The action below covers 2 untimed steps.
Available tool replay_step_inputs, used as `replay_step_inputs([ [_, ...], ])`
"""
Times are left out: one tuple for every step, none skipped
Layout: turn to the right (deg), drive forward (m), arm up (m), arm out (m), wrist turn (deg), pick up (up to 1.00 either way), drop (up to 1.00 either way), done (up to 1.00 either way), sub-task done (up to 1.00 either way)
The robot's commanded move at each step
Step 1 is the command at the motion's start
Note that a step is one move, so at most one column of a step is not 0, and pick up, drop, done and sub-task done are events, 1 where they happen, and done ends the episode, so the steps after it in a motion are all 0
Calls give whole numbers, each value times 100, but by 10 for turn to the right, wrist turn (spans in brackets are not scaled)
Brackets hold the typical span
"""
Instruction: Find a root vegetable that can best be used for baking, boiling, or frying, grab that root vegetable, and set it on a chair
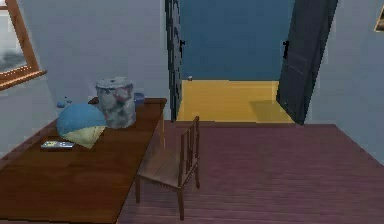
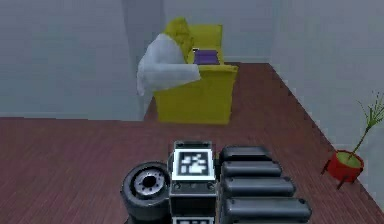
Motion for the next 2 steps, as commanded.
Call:
replay_step_inputs([
  [30,0,0,0,0,0,0,0,0],
  [0,70,0,0,0,0,0,0,0],
])
